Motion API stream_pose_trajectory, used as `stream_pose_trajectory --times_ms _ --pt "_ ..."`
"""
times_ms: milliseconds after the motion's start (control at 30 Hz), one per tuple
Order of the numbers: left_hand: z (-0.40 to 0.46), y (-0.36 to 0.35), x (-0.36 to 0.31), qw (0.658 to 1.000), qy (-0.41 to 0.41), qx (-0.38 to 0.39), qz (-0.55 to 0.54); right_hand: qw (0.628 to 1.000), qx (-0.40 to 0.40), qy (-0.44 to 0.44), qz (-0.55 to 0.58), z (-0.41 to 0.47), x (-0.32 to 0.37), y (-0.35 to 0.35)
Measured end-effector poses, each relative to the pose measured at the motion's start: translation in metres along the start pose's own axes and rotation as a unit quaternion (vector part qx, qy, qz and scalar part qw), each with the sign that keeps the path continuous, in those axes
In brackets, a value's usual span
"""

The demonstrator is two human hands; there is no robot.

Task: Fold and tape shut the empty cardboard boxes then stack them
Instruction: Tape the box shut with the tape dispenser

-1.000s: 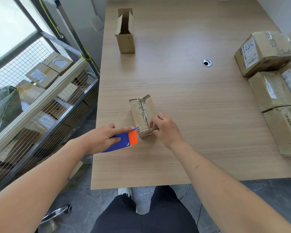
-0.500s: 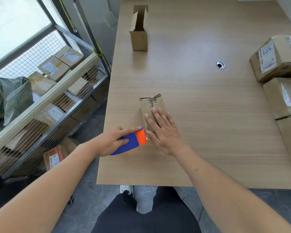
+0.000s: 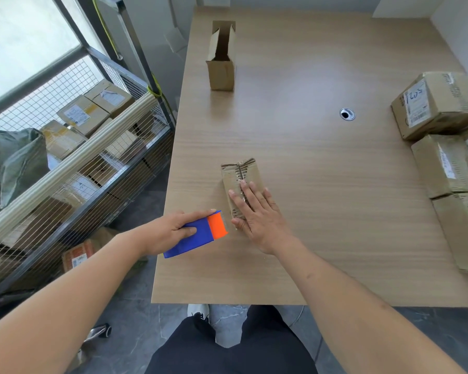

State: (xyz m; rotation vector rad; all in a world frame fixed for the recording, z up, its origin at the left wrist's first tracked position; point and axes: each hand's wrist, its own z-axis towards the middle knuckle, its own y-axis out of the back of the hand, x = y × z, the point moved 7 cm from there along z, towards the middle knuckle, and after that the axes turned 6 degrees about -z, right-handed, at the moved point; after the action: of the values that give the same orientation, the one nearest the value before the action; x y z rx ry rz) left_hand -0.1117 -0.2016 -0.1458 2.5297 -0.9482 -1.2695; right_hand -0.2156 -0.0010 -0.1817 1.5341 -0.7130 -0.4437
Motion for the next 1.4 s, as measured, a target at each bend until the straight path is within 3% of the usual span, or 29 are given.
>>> stream_pose_trajectory --times_ms 133,300,600,867,1000,1200,1400 --pt "0.013 -0.005 -0.018 1.000 -0.003 0.005 0.017 1.000 0.007 -0.003 0.001 0.001 0.001 0.002" --pt "0.018 -0.007 0.008 0.994 0.059 0.011 0.087 1.000 0.026 -0.009 0.011 0.001 0.004 0.003" --pt "0.011 0.019 0.010 0.997 0.069 -0.039 0.015 0.997 -0.036 -0.066 0.006 0.006 0.012 0.008" --pt "0.000 0.030 -0.008 0.981 -0.027 -0.115 -0.151 0.991 -0.076 -0.104 0.017 0.016 0.017 0.018" --pt "-0.004 0.034 -0.017 0.965 -0.069 -0.119 -0.224 0.996 -0.053 -0.073 0.021 0.016 0.010 0.023" --pt "-0.005 0.047 -0.021 0.957 -0.085 -0.111 -0.255 0.999 0.047 0.014 -0.017 0.017 -0.006 0.031" --pt "-0.006 0.056 -0.023 0.958 -0.082 -0.097 -0.258 0.996 -0.006 0.091 -0.019 0.012 -0.011 0.051"
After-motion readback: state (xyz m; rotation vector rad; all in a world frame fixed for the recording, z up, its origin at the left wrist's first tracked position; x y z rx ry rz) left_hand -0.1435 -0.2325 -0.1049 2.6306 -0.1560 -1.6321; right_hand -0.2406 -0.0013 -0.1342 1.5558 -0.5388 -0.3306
